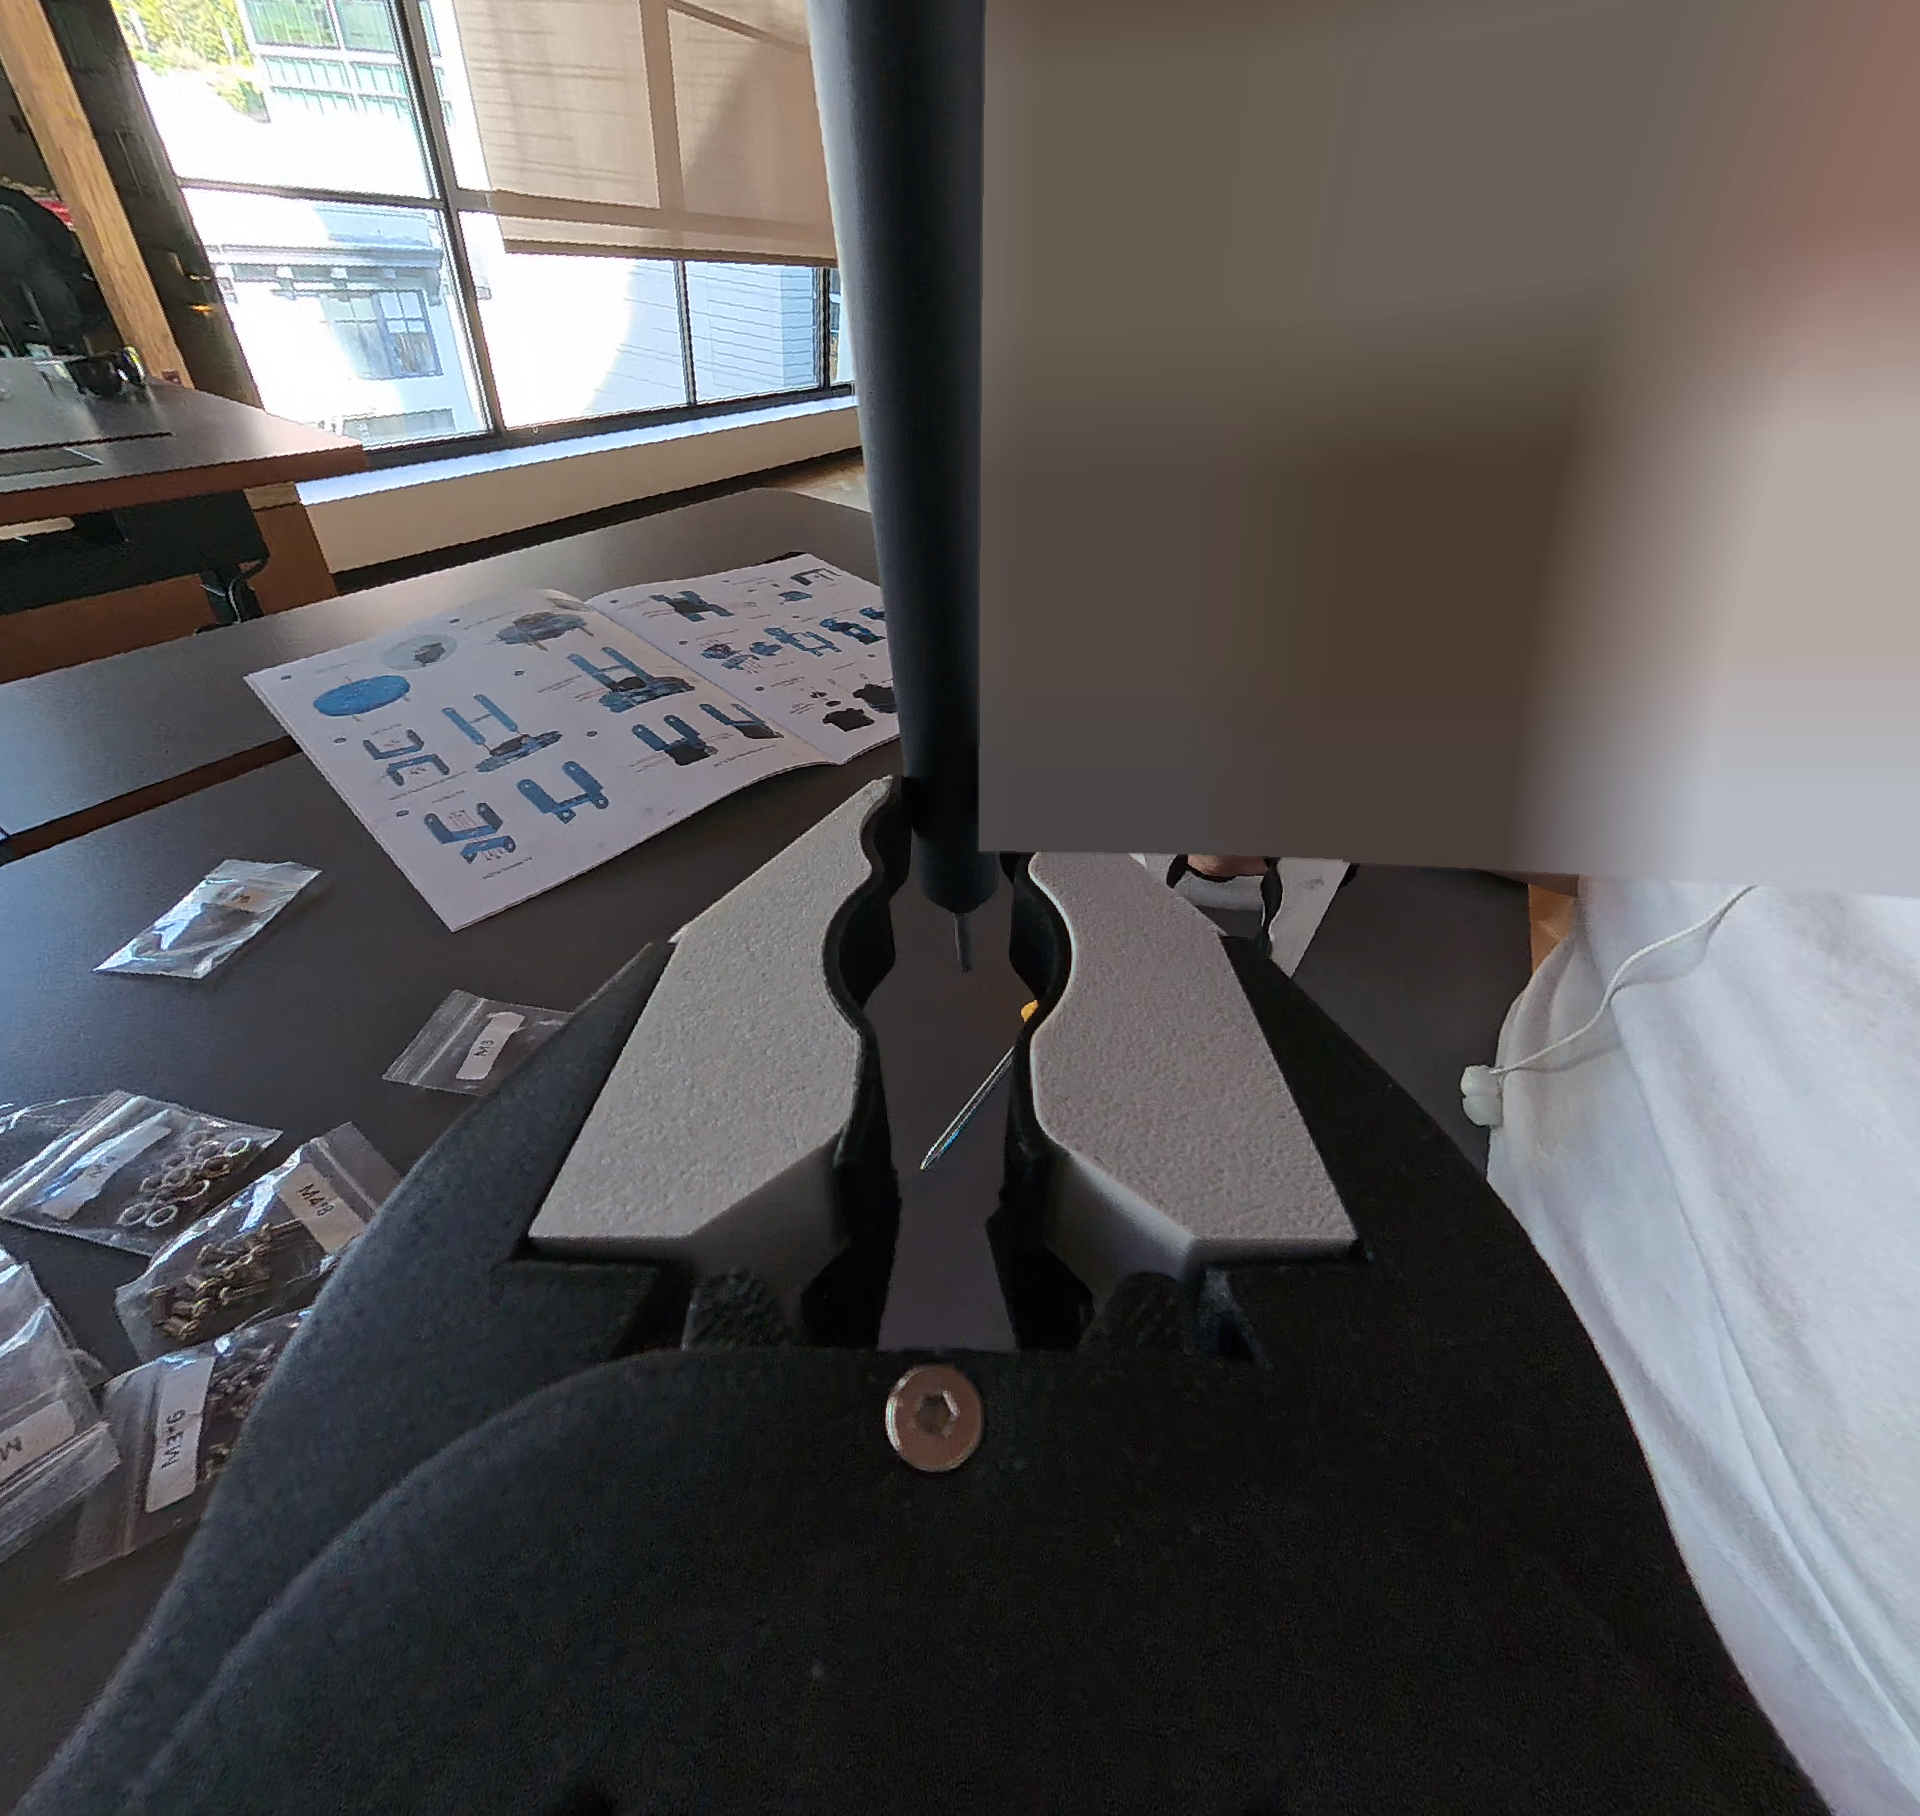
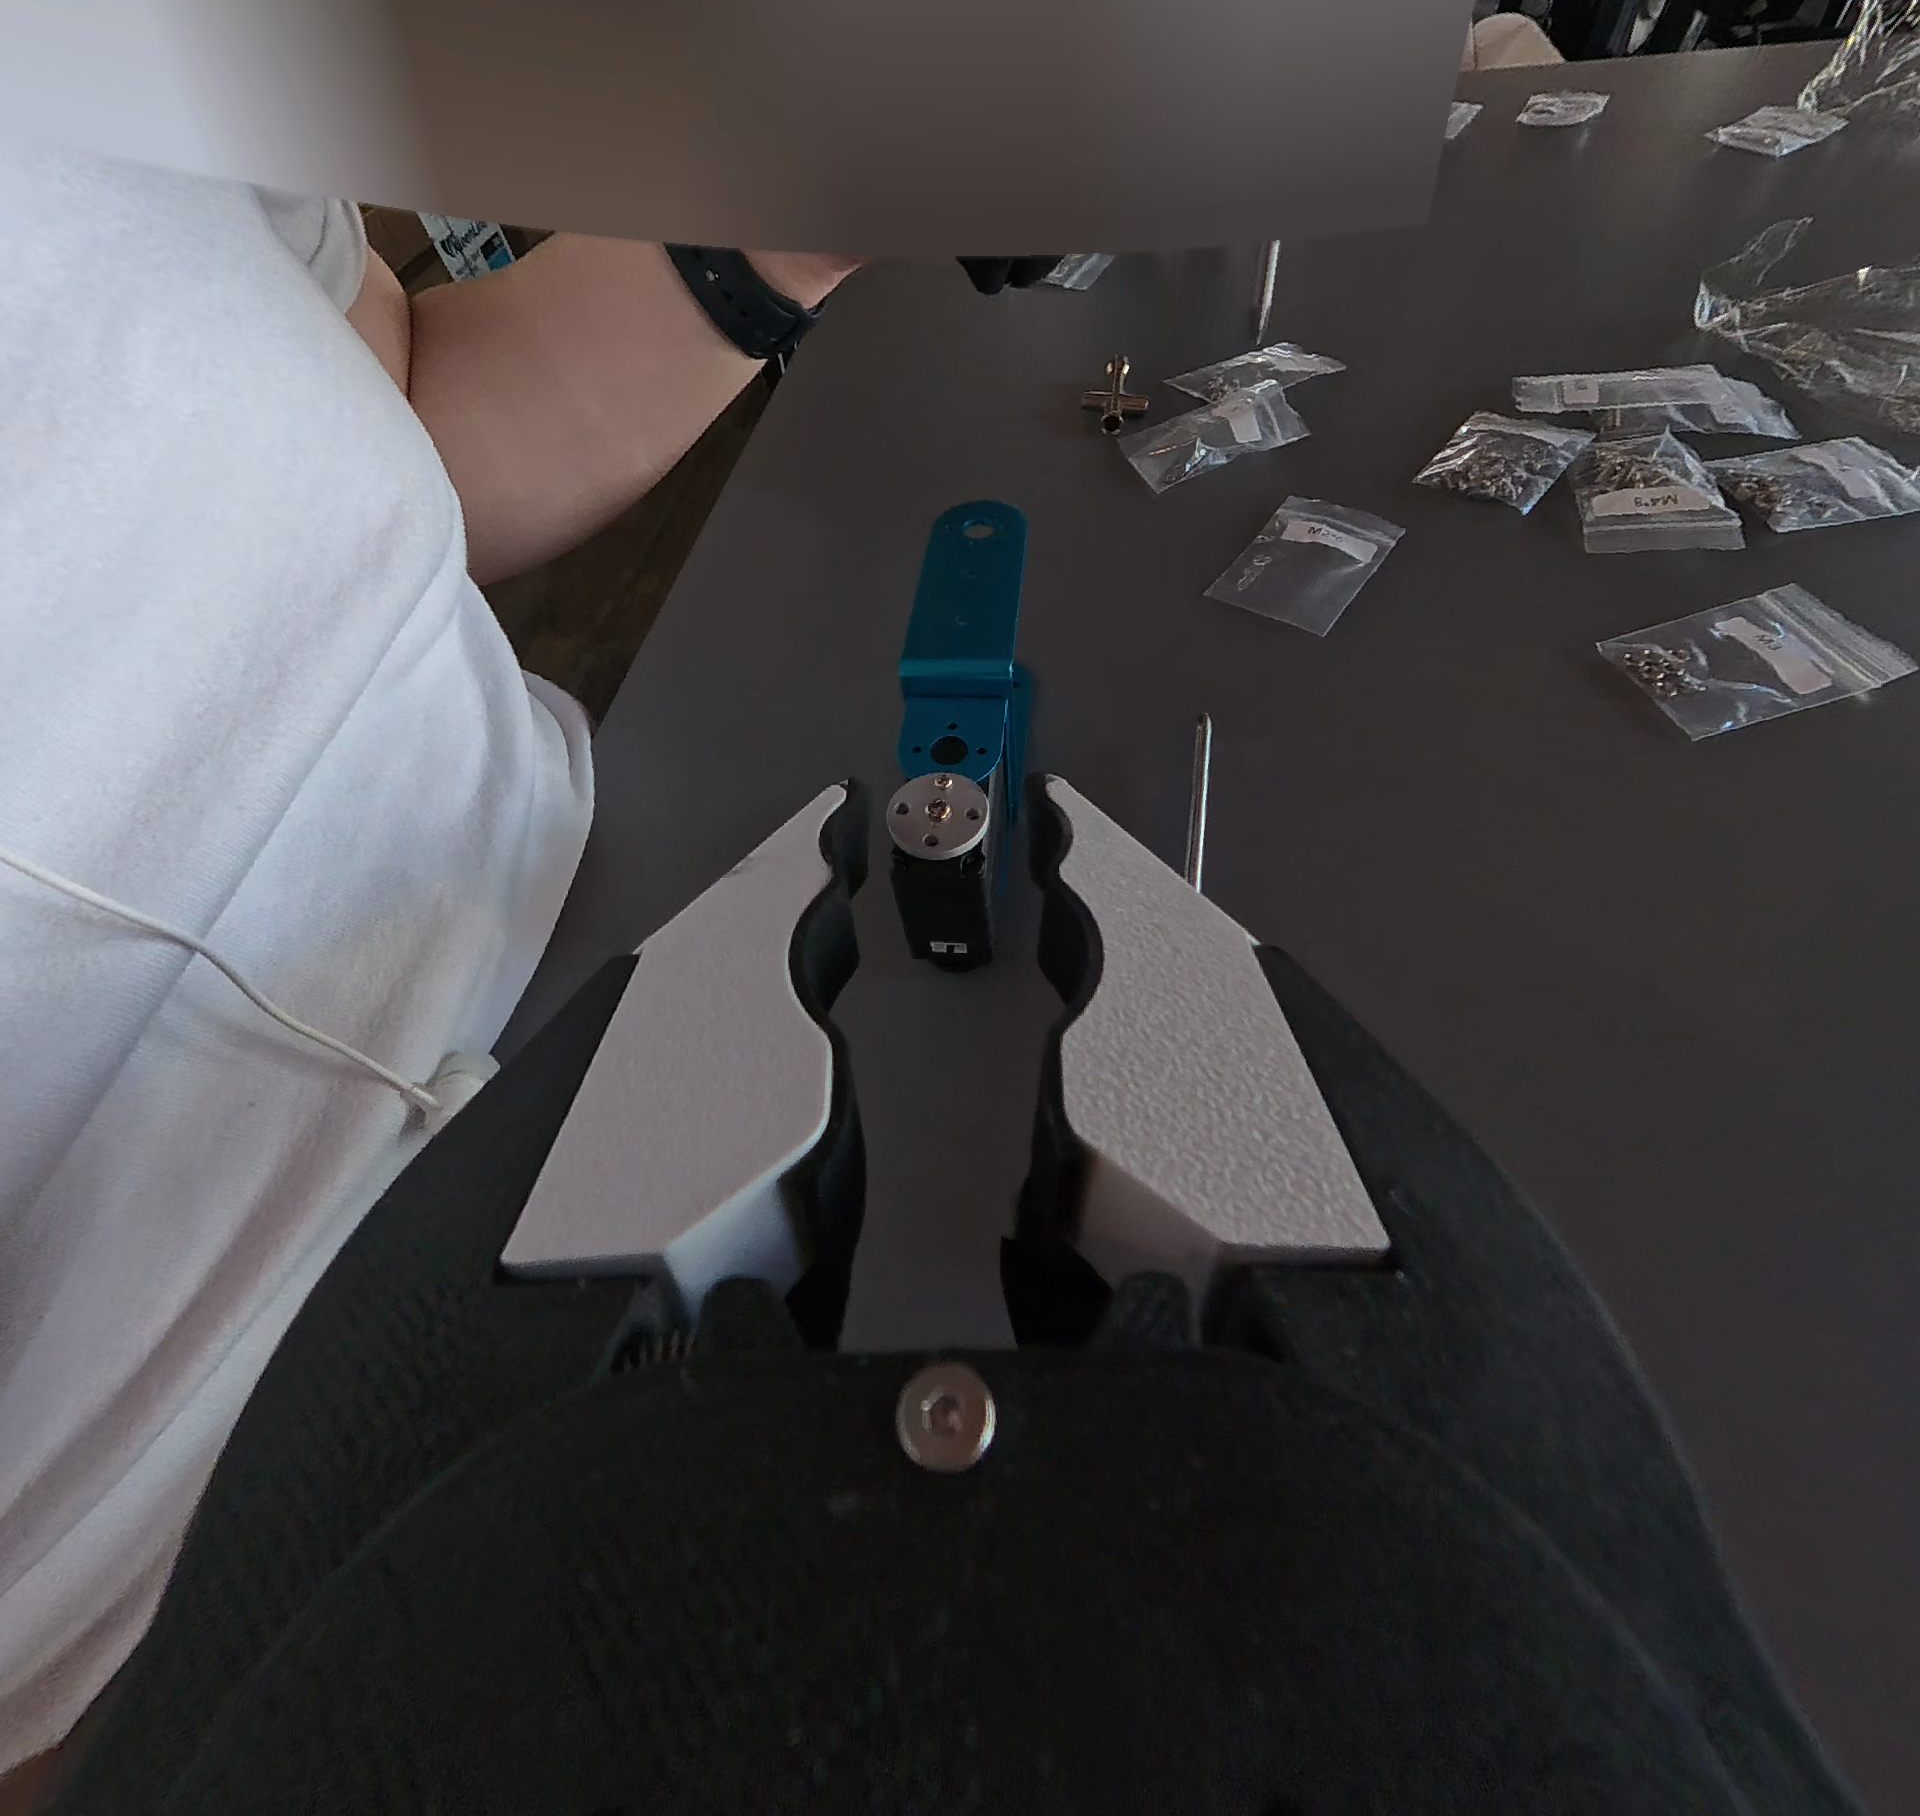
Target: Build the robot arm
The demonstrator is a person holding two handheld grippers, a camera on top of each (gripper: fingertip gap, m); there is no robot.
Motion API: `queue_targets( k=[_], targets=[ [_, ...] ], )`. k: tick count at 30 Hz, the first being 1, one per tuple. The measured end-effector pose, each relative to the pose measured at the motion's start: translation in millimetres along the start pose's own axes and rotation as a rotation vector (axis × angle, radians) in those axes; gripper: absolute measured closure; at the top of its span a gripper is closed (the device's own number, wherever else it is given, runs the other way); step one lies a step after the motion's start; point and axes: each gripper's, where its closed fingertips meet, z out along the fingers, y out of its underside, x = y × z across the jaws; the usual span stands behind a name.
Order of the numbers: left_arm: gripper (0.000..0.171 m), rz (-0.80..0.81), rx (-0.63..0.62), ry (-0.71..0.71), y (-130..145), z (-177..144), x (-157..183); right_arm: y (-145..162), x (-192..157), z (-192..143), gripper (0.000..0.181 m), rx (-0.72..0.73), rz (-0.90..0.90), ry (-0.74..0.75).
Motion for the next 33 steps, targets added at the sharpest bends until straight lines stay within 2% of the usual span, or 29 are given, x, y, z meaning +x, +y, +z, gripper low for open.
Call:
queue_targets(
  k=[18, 24, 33],
  targets=[
    [0.157, -0.018, 0.004, 0.028, 2.5, 6.4, 1.3, -1.9, -0.4, 0.4, 0.153, 0.020, 0.021, -0.032],
    [0.157, -0.025, 0.003, 0.023, 4.3, 5.6, 2.2, -5.5, 1.2, -1.8, 0.160, 0.045, 0.030, -0.032],
    [0.157, -0.015, 0.009, 0.011, 3.5, 1.4, 4.0, -6.9, -3.2, 1.0, 0.169, -0.007, 0.018, -0.049]
  ],
)
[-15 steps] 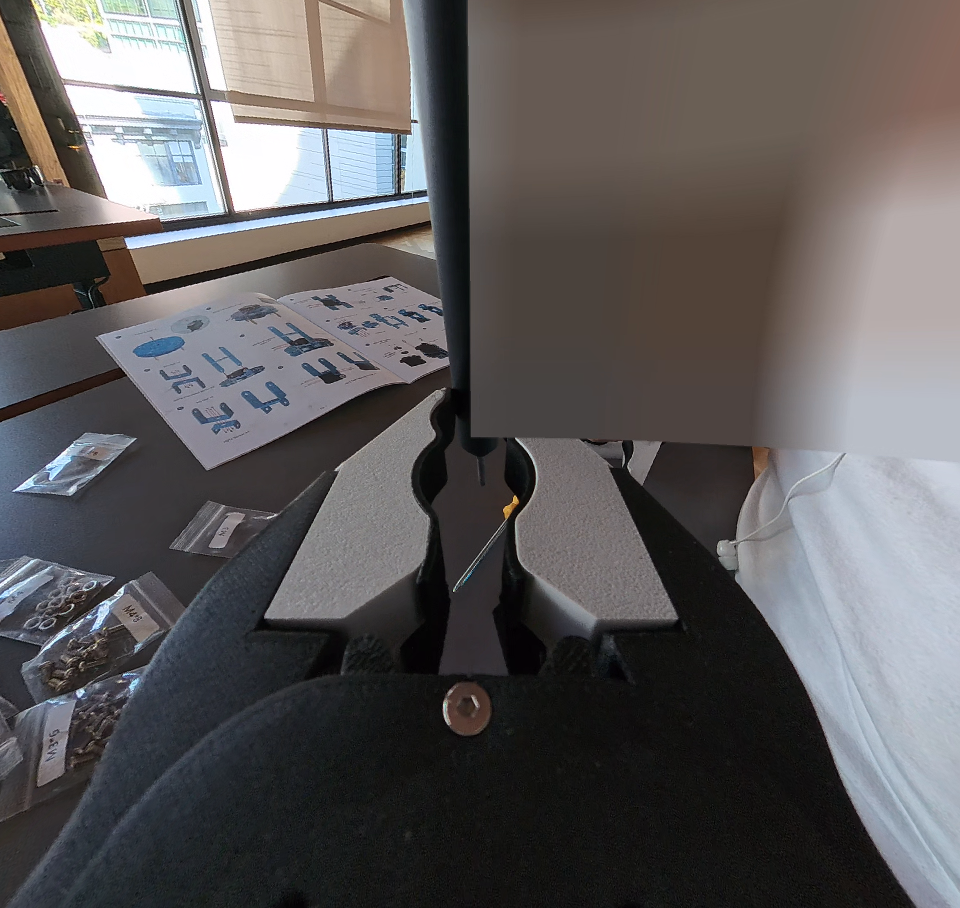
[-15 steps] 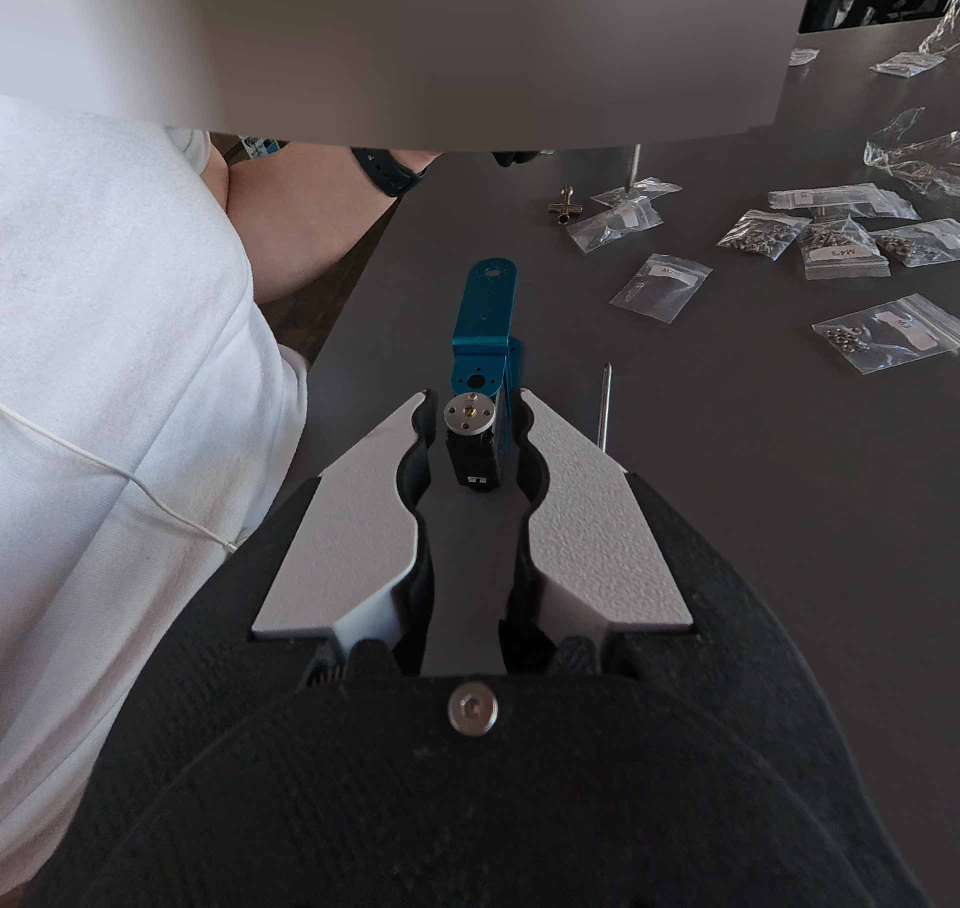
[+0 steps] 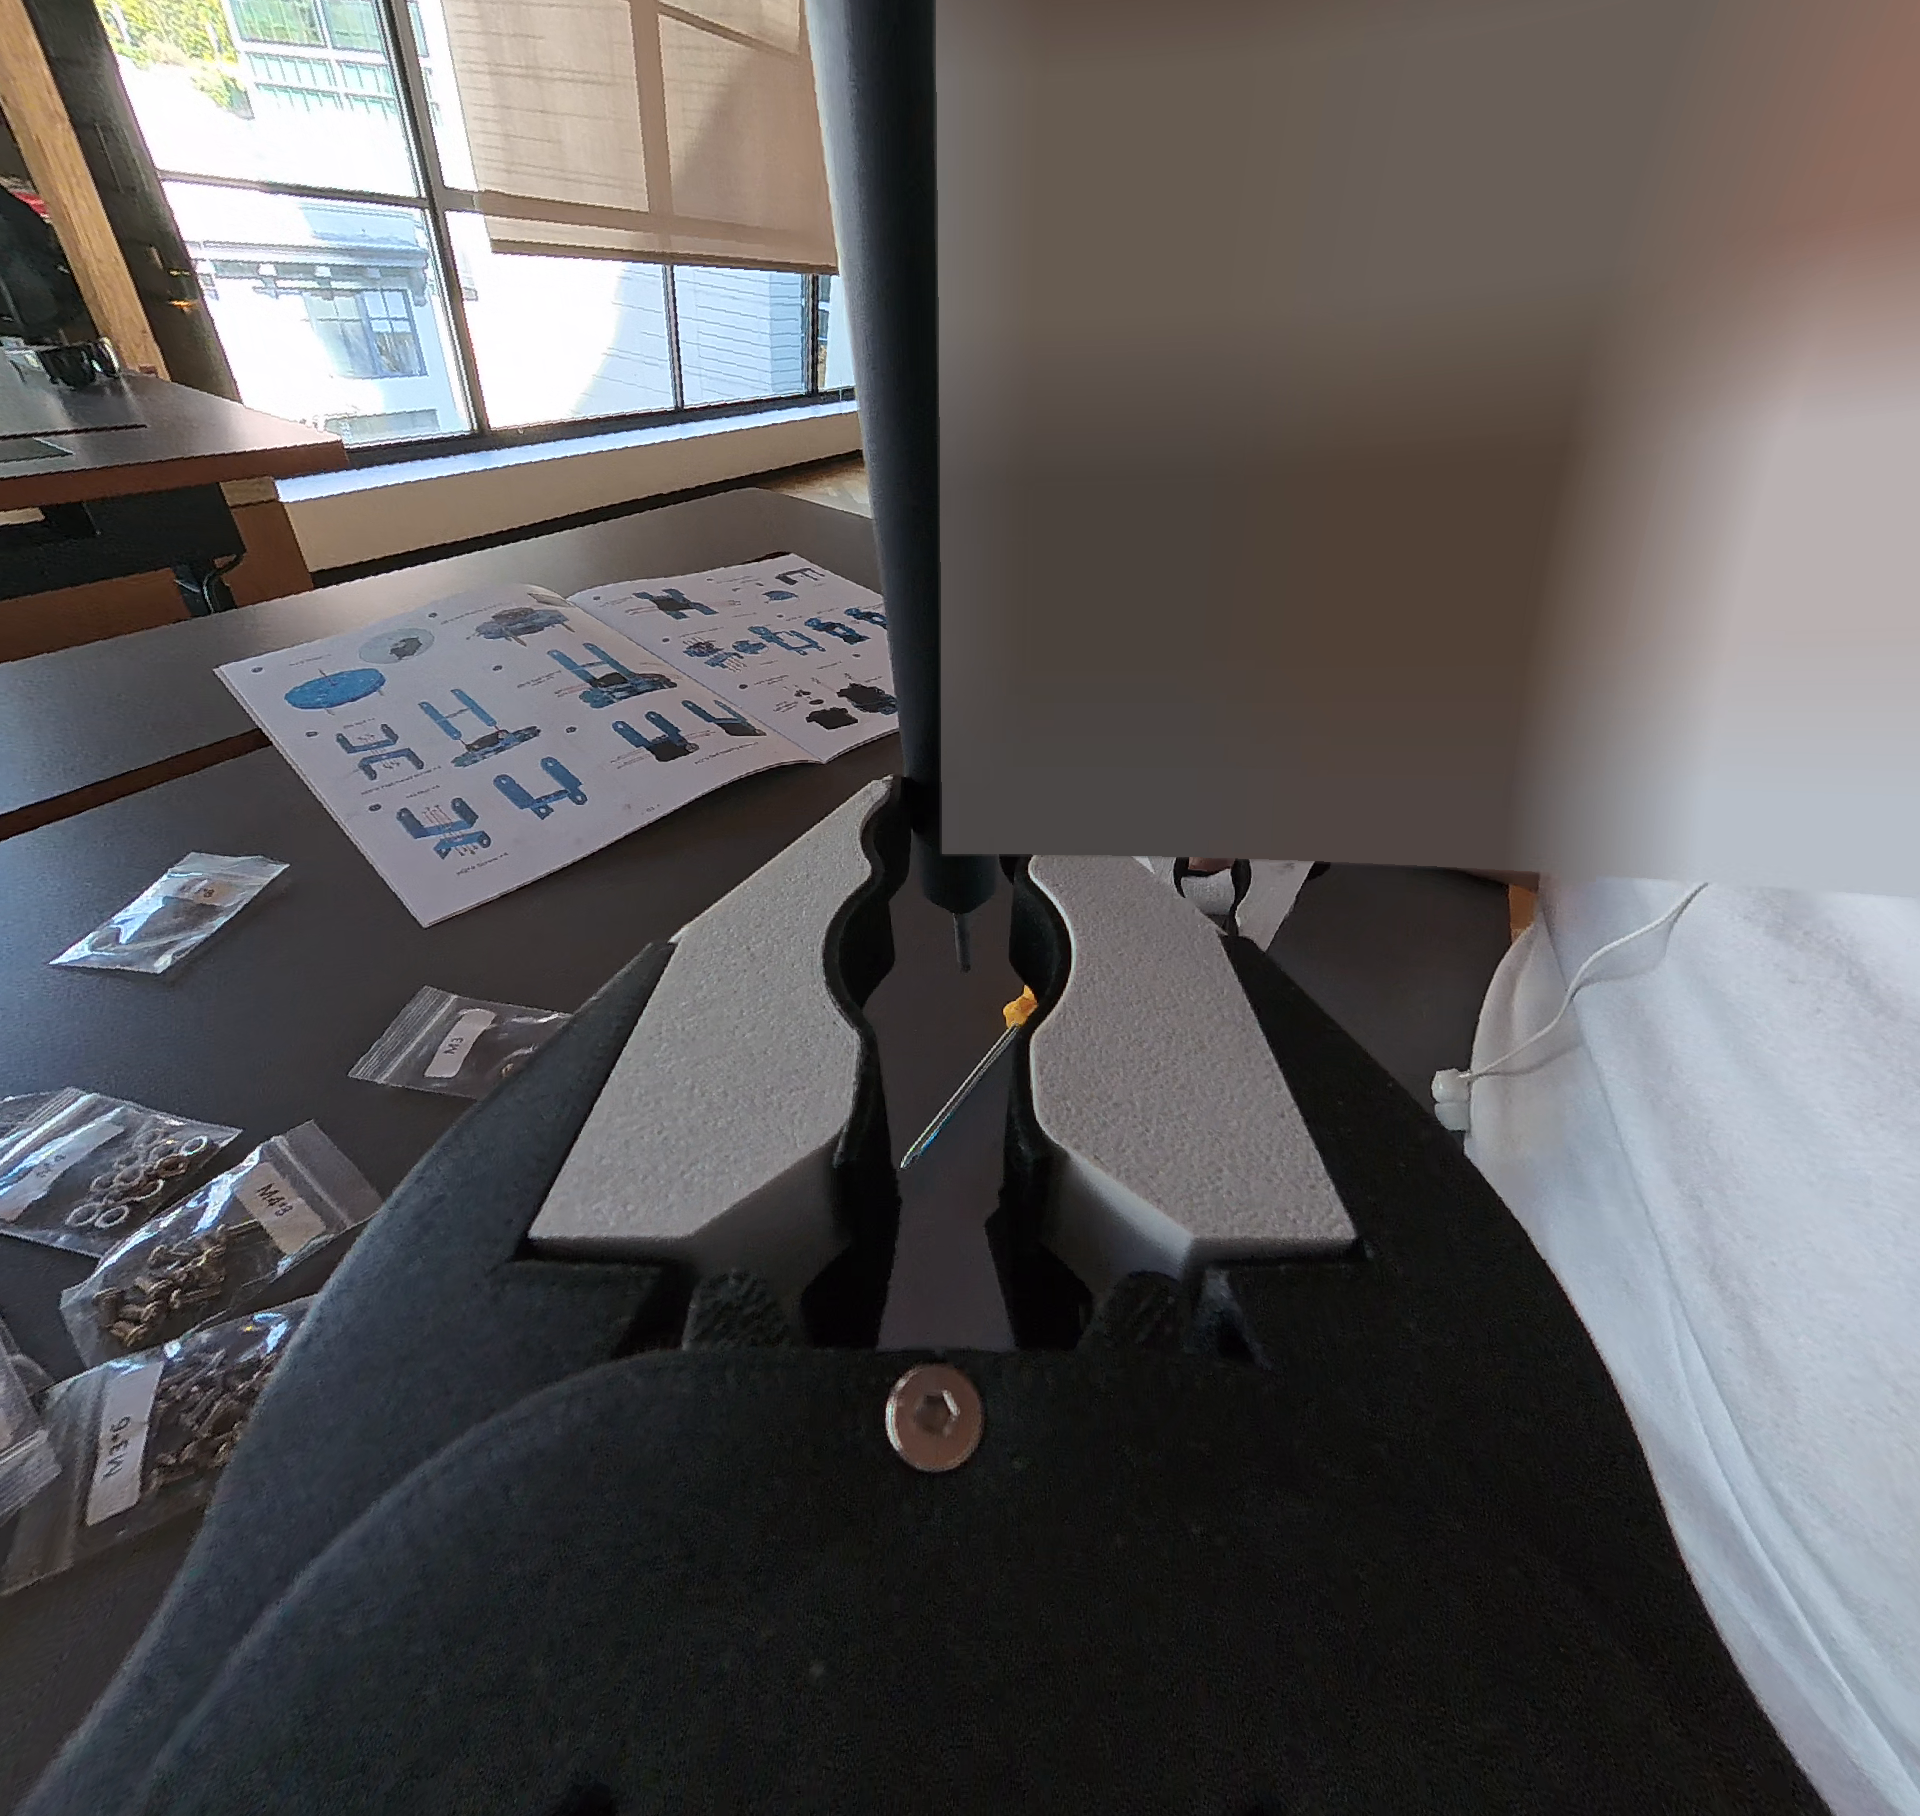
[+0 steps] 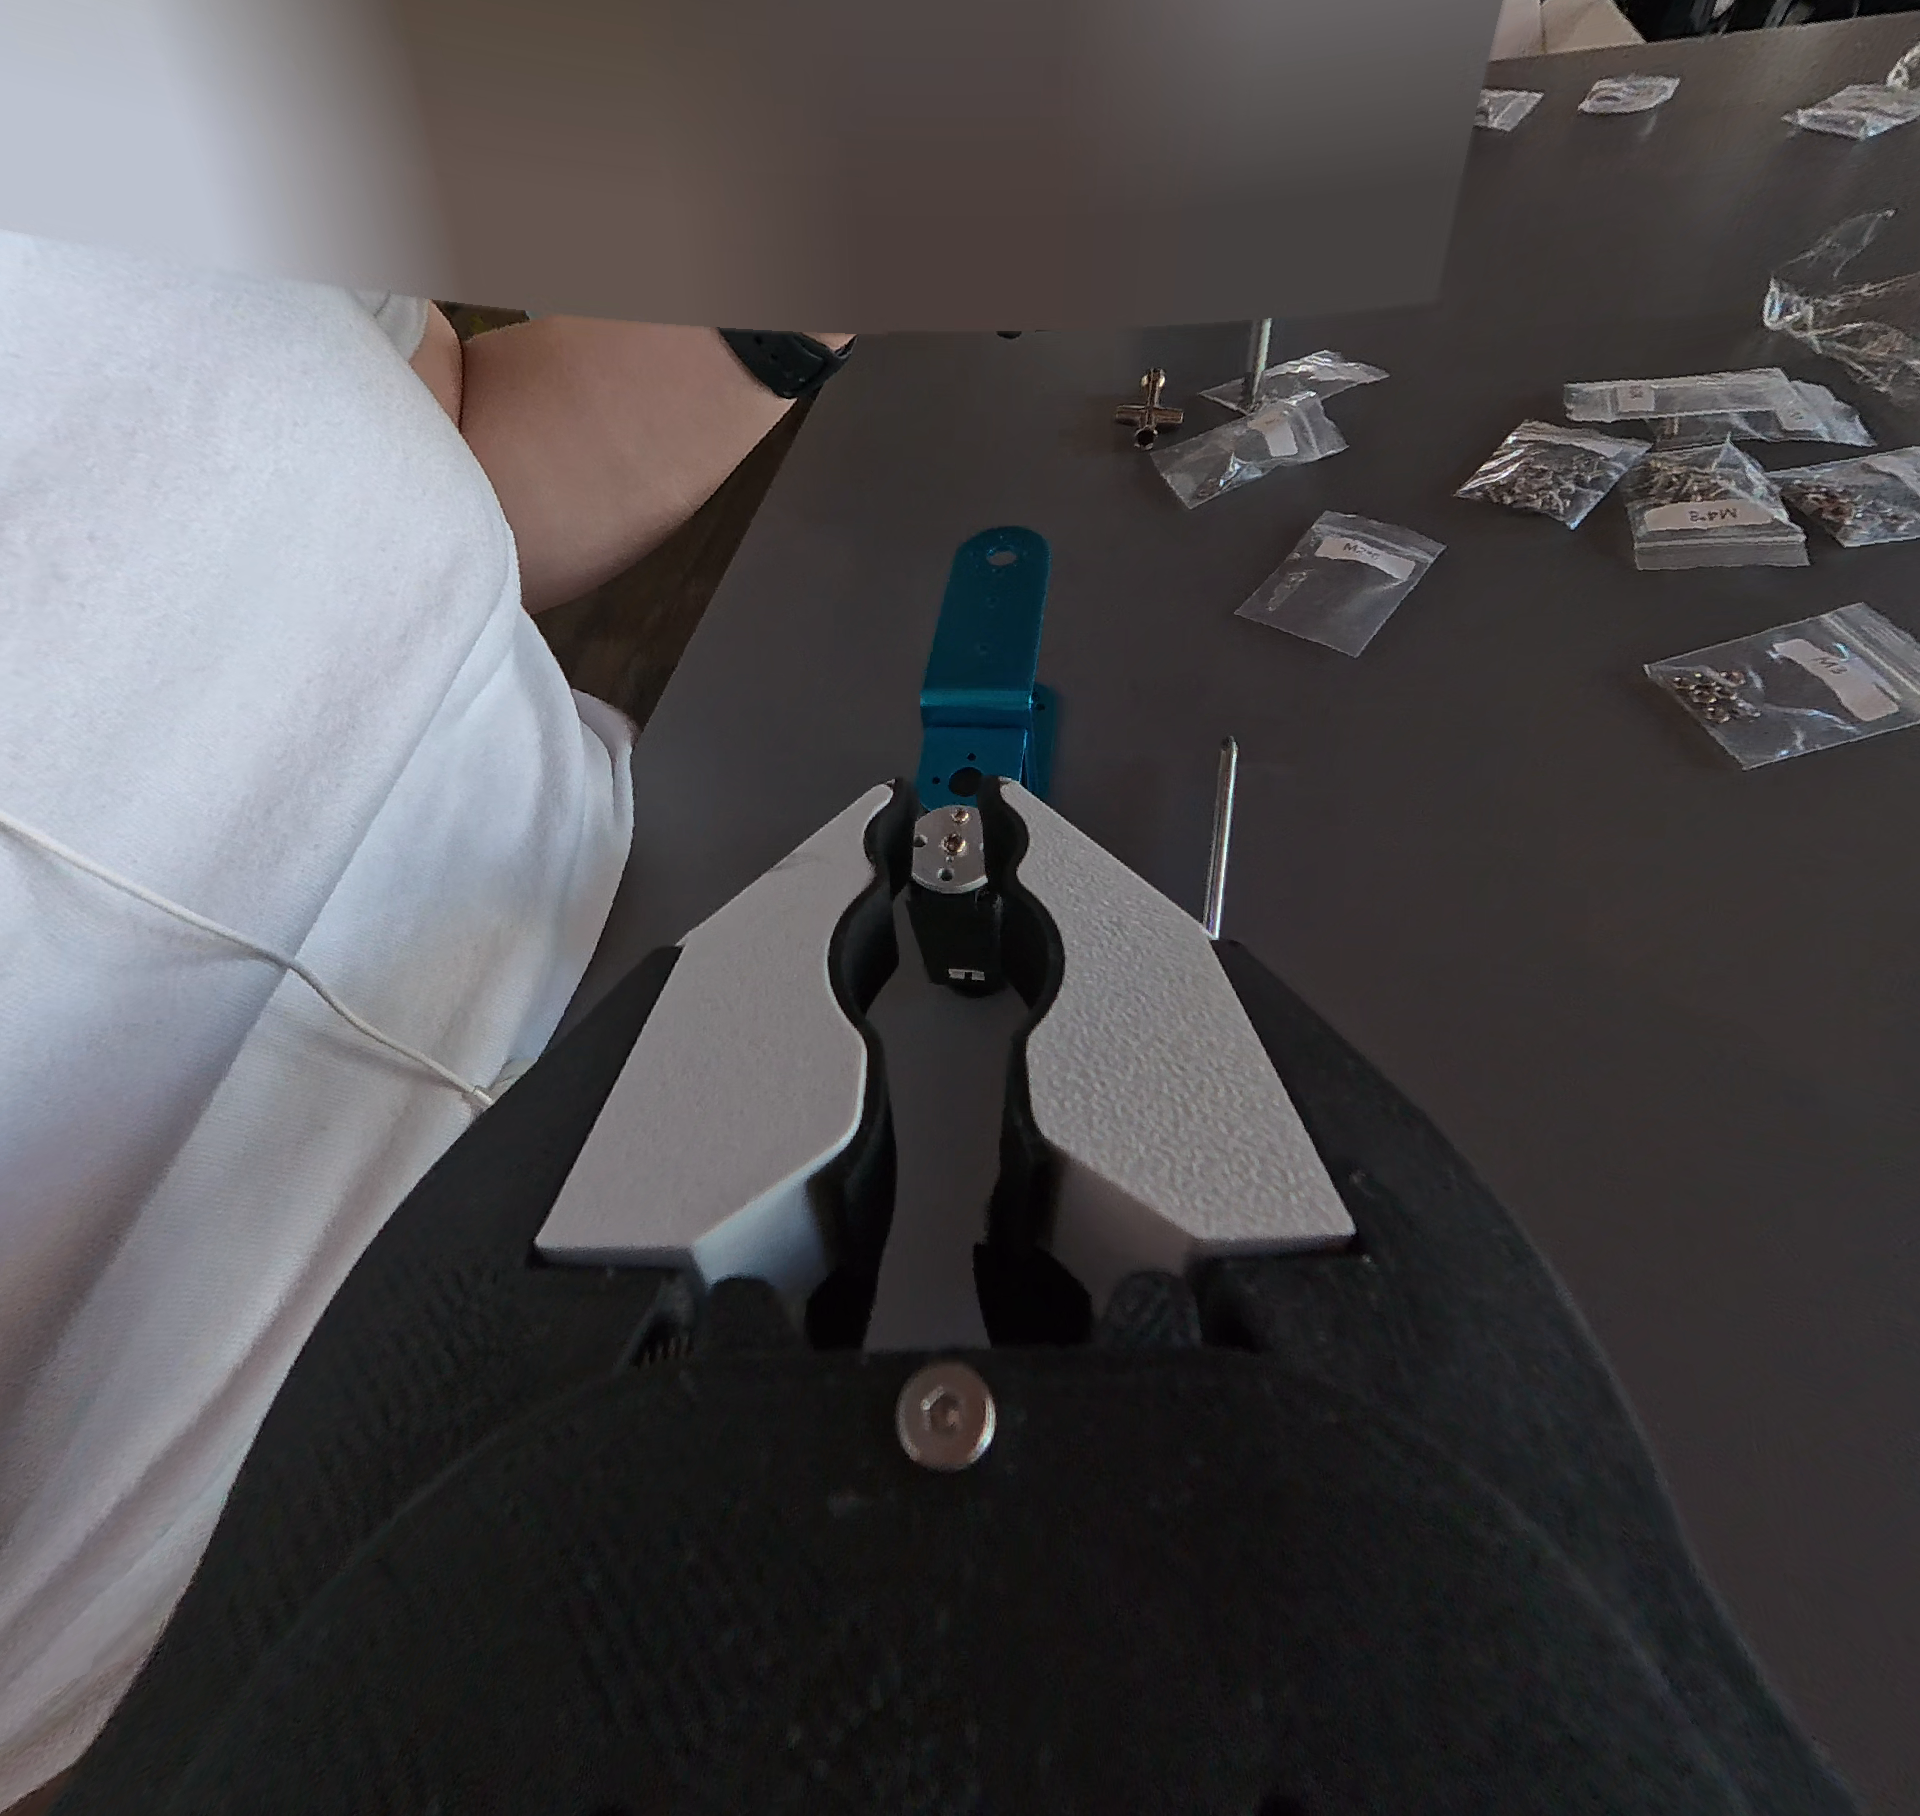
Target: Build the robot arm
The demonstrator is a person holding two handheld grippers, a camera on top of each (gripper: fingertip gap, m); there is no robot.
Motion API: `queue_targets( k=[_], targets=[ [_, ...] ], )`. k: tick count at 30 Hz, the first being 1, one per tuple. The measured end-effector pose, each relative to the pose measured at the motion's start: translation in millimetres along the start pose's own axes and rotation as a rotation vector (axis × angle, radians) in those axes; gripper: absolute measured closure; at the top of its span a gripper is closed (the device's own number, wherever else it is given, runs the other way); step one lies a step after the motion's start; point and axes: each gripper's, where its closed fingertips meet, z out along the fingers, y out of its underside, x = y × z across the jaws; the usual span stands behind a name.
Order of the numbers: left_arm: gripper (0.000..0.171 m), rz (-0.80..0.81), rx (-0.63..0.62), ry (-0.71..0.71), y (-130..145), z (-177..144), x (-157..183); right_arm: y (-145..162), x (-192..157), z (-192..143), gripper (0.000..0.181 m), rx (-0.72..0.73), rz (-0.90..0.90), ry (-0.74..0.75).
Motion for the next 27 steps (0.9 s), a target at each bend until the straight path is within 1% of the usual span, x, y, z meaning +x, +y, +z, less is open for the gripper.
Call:
queue_targets(
  k=[7, 12, 20, 27],
  targets=[
    [0.157, 0.006, 0.025, -0.008, -2, -8, 5, 1, 2, 3, 0.172, -0.118, -0.017, 0.040],
    [0.157, 0.015, 0.038, -0.015, -3, -15, 10, 7, 2, 7, 0.172, -0.229, -0.032, 0.058],
    [0.157, 0.018, 0.055, -0.021, -3, -25, 17, 8, 2, 8, 0.173, -0.256, -0.023, 0.081],
    [0.156, 0.027, 0.062, -0.012, -5, -29, 21, 8, 1, 7, 0.179, -0.275, -0.017, 0.089]
  ],
)
